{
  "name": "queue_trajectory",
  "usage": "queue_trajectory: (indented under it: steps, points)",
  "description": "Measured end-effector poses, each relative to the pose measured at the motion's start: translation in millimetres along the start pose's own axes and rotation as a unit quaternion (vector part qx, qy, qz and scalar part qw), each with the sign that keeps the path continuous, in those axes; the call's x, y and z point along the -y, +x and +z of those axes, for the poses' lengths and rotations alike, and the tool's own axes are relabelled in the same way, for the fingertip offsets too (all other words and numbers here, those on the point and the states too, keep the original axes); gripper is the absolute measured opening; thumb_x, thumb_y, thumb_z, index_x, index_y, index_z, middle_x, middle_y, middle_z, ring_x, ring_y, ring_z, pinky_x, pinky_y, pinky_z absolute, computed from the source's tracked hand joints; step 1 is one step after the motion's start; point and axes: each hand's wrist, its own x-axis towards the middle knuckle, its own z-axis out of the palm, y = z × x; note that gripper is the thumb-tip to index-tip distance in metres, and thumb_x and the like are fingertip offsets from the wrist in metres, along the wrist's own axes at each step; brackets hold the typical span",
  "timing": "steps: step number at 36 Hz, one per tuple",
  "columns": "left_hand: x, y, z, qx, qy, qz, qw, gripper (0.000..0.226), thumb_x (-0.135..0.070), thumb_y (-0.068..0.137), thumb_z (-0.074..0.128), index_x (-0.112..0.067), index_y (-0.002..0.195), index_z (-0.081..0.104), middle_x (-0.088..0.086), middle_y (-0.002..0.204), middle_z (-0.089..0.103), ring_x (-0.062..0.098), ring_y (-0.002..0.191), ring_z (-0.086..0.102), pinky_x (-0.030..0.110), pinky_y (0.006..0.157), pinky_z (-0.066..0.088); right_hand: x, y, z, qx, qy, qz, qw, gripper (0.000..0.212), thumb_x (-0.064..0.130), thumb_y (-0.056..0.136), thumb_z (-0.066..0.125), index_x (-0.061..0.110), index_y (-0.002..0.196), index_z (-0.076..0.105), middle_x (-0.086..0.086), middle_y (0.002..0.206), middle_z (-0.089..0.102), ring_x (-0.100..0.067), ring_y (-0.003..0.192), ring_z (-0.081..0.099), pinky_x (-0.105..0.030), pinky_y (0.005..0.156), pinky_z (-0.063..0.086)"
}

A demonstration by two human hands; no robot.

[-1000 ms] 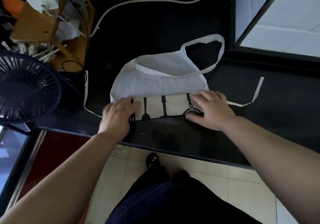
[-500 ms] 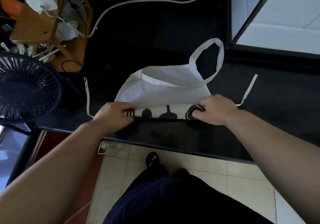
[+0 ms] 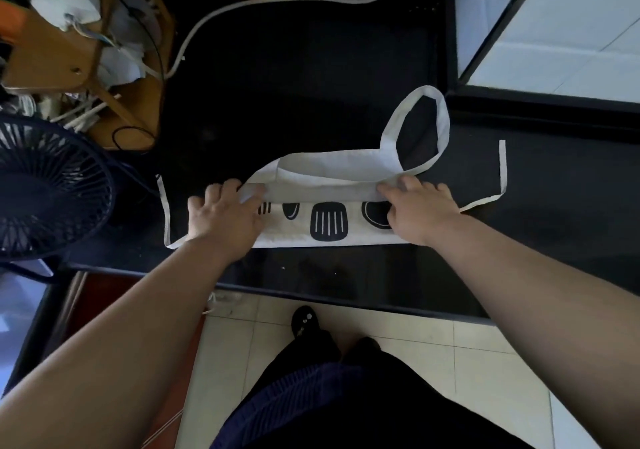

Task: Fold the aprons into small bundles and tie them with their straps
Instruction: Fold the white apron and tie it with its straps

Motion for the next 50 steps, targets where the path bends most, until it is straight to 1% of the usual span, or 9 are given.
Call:
queue_trajectory:
  steps: [9, 19, 26, 30, 32, 35, 41, 46, 50]
  points:
    - [6, 25, -14, 0.066, -0.061, 0.116, 0.989, 0.067, -0.031, 0.095, 0.047, -0.041, 0.152, 0.013, -0.002, 0.16, -0.014, 0.025, 0.147, -0.005, 0.047, 0.118, 0.008, 3, 22, -26, -0.069, 0.189, 0.127, 0.971, 0.048, 0.027, 0.094, 0.053, 0.013, 0.134, 0.031, -0.014, 0.12, 0.048, -0.036, 0.1, 0.056, -0.04, 0.072, 0.046]
    - [1, 54, -28, 0.011, -0.196, 0.105, 0.975, 0.088, -0.047, 0.085, 0.064, -0.026, 0.152, 0.011, 0.003, 0.153, 0.028, 0.026, 0.138, 0.031, 0.044, 0.11, 0.033, 18, 62, -74, -0.068, 0.165, 0.129, 0.976, 0.022, 0.028, 0.096, 0.043, 0.011, 0.086, 0.051, -0.006, 0.084, 0.055, -0.021, 0.074, 0.049, -0.035, 0.071, 0.038]
    - [-6, 74, -28, 0.014, -0.114, 0.111, 0.987, 0.065, -0.047, 0.085, 0.061, -0.026, 0.141, 0.037, 0.004, 0.137, 0.032, 0.026, 0.127, 0.035, 0.041, 0.095, 0.046, 49, 72, -150, -0.08, 0.029, 0.115, 0.99, 0.023, 0.034, 0.095, 0.052, 0.013, 0.103, 0.053, -0.007, 0.081, 0.051, -0.026, 0.093, 0.053, -0.037, 0.09, 0.043]
    - [-3, 83, -24, 0.018, -0.175, 0.13, 0.976, 0.037, -0.036, 0.088, 0.051, -0.02, 0.122, 0.055, 0.0, 0.125, 0.043, 0.023, 0.116, 0.046, 0.036, 0.091, 0.046, 53, 81, -158, -0.255, 0.177, -0.059, 0.949, 0.036, 0.016, 0.092, 0.054, 0.015, 0.128, 0.048, -0.007, 0.113, 0.055, -0.028, 0.11, 0.055, -0.029, 0.075, 0.042]
    - [-2, 83, -28, -0.009, -0.259, 0.095, 0.961, 0.02, -0.021, 0.091, 0.053, -0.018, 0.11, 0.056, 0.004, 0.114, 0.05, 0.026, 0.103, 0.055, 0.033, 0.081, 0.046, 55, 81, -152, -0.306, 0.224, -0.152, 0.913, 0.069, 0.005, 0.09, 0.054, 0.023, 0.15, 0.022, -0.012, 0.152, 0.028, -0.028, 0.135, 0.038, -0.025, 0.085, 0.041]
    - [5, 89, -37, -0.069, -0.394, -0.039, 0.916, 0.017, -0.018, 0.097, 0.043, -0.017, 0.109, 0.056, 0.01, 0.106, 0.063, 0.032, 0.1, 0.06, 0.032, 0.08, 0.045, 55, 82, -136, -0.306, 0.237, -0.137, 0.912, 0.085, -0.005, 0.088, 0.049, 0.024, 0.153, 0.002, -0.014, 0.16, 0.003, -0.029, 0.136, 0.037, -0.028, 0.081, 0.049]
    - [53, 105, -35, -0.094, -0.375, -0.281, 0.878, 0.039, -0.02, 0.098, 0.041, 0.001, 0.131, 0.046, 0.027, 0.13, 0.053, 0.043, 0.118, 0.051, 0.042, 0.093, 0.044, 40, 81, -88, -0.091, 0.204, -0.053, 0.973, 0.026, 0.031, 0.094, 0.052, 0.018, 0.112, 0.064, -0.006, 0.108, 0.066, -0.025, 0.098, 0.062, -0.036, 0.086, 0.05]
    - [33, 77, -37, -0.207, -0.357, -0.091, 0.906, 0.035, -0.018, 0.096, 0.049, -0.011, 0.129, 0.054, 0.012, 0.116, 0.058, 0.033, 0.102, 0.059, 0.035, 0.075, 0.044, 39, 59, -55, 0.017, 0.167, -0.052, 0.984, 0.052, 0.052, 0.085, 0.06, 0.027, 0.129, 0.053, 0.002, 0.127, 0.051, -0.018, 0.112, 0.053, -0.033, 0.099, 0.04]
    - [3, 41, -17, -0.116, -0.295, 0.162, 0.935, 0.039, -0.038, 0.094, 0.043, -0.024, 0.125, 0.062, 0.0, 0.125, 0.058, 0.023, 0.115, 0.055, 0.032, 0.097, 0.044, 42, 49, -38, -0.018, 0.165, -0.058, 0.984, 0.055, 0.048, 0.091, 0.055, 0.023, 0.137, 0.041, -0.003, 0.135, 0.044, -0.028, 0.116, 0.051, -0.035, 0.103, 0.032]
